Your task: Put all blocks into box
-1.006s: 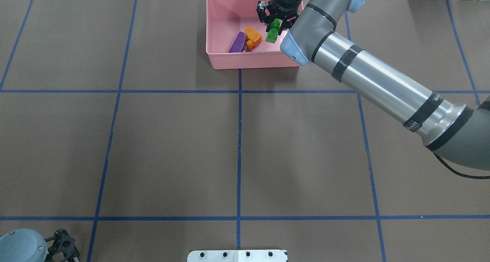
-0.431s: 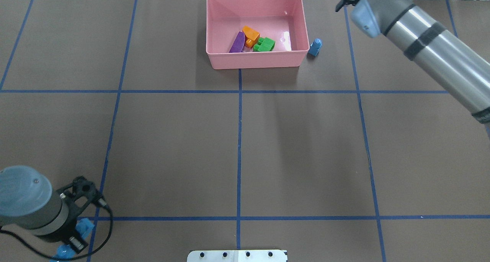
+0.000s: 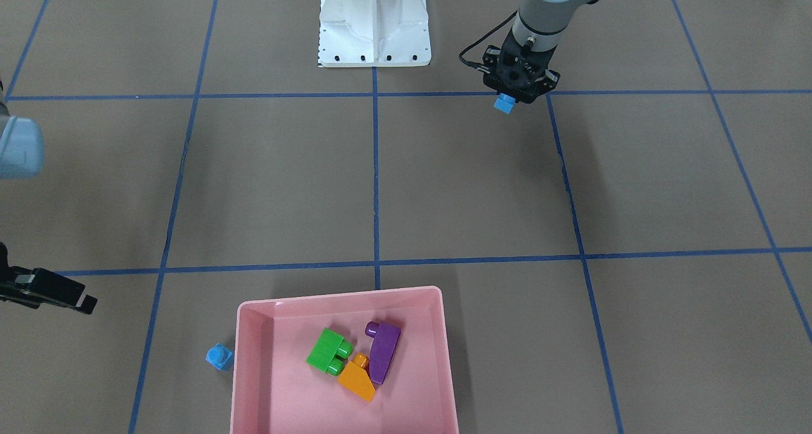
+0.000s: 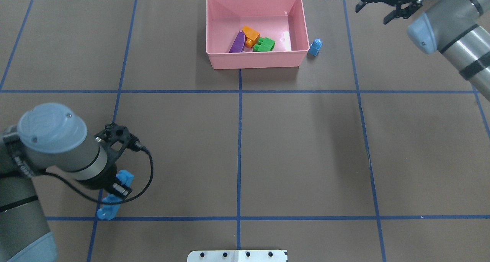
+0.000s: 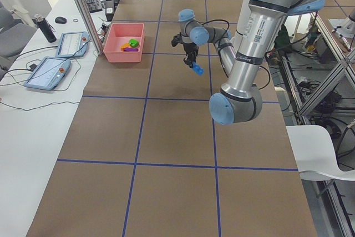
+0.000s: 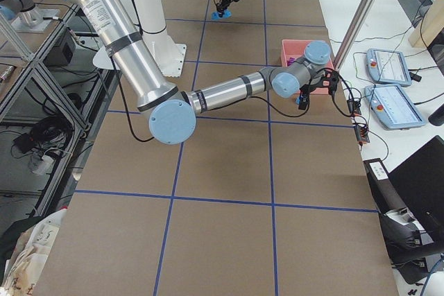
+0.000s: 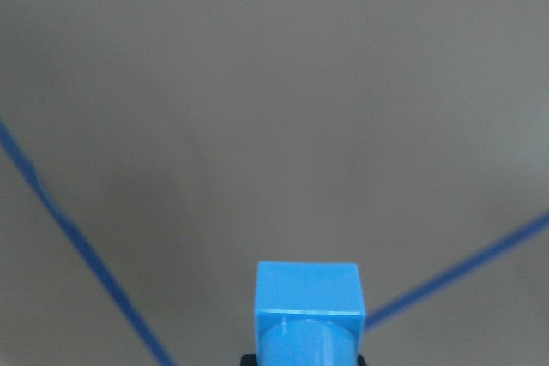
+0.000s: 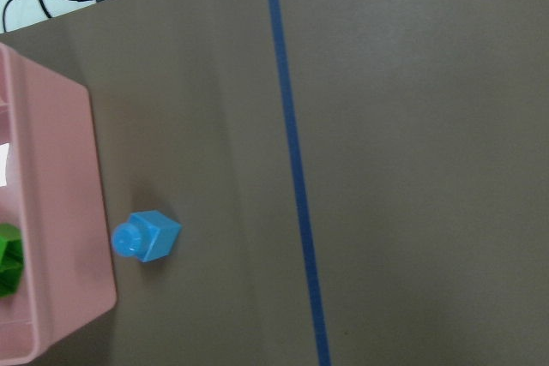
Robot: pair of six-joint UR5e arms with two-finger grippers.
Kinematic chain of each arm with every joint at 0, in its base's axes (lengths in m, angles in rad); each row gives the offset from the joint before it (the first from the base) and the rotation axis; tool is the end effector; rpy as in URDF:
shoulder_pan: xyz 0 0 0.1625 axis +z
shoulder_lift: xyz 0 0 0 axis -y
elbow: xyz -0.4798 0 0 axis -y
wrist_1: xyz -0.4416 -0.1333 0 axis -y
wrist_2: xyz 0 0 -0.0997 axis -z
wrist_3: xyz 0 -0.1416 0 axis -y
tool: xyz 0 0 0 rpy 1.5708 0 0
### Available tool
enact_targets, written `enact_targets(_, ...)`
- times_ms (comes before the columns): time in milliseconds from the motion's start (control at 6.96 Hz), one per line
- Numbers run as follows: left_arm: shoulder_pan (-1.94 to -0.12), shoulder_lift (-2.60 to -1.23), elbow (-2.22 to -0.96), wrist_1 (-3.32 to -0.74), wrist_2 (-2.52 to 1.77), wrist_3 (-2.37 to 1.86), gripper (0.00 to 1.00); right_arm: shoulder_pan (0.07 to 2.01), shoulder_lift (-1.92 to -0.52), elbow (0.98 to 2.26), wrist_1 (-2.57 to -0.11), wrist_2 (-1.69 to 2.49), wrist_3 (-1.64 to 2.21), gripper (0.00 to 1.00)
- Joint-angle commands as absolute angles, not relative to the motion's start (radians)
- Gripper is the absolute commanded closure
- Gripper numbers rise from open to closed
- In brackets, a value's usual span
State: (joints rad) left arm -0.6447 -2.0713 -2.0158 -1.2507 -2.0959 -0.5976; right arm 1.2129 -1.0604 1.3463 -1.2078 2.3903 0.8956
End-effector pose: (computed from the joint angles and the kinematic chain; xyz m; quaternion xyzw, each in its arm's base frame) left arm 0.4751 -0.4352 0.2664 0.0445 0.3838 0.2290 0.8935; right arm -0.2509 -0.7559 0.4734 0.0154 -0.4773 0.1085 0.8719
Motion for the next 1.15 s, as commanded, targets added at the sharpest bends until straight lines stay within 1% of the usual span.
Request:
enact_targets(0, -0.793, -2.446, -1.624, -1.294, -2.121, -0.607, 1.00, 1.169, -1.036, 1.269, -1.204, 2.273, 0.882, 0.00)
enact_targets(144, -0.831, -2.538, -1.435, -1.460, -2.121, -0.702, 1.00, 1.146, -0.987, 1.223, -1.206, 2.254, 0.888, 0.00)
enact_targets(287, -0.857, -2.615, -1.226, -1.699, -2.120, -0.836, 1.00, 1.137, -0.948, 1.182, -1.203, 2.252, 0.893, 0.00)
enact_targets(431, -0.874, -2.685, -1.077, -1.850, -2.109, -0.920, 1.00, 1.109, -0.899, 1.137, -1.194, 2.237, 0.940, 0.00)
enact_targets(718, -0.873, -2.785, -0.805, -2.111, -1.958, -1.023, 1.00, 1.078, -0.852, 1.031, -1.068, 2.198, 1.014, 0.00)
enact_targets(862, -0.873, -2.839, -0.701, -2.164, -1.913, -1.025, 0.78, 1.074, -0.830, 1.008, -1.057, 2.186, 1.028, 0.00)
enact_targets(1006, -0.874, -2.844, -0.696, -2.178, -1.898, -1.025, 0.01, 1.057, -0.804, 0.987, -1.055, 2.159, 1.049, 0.00)
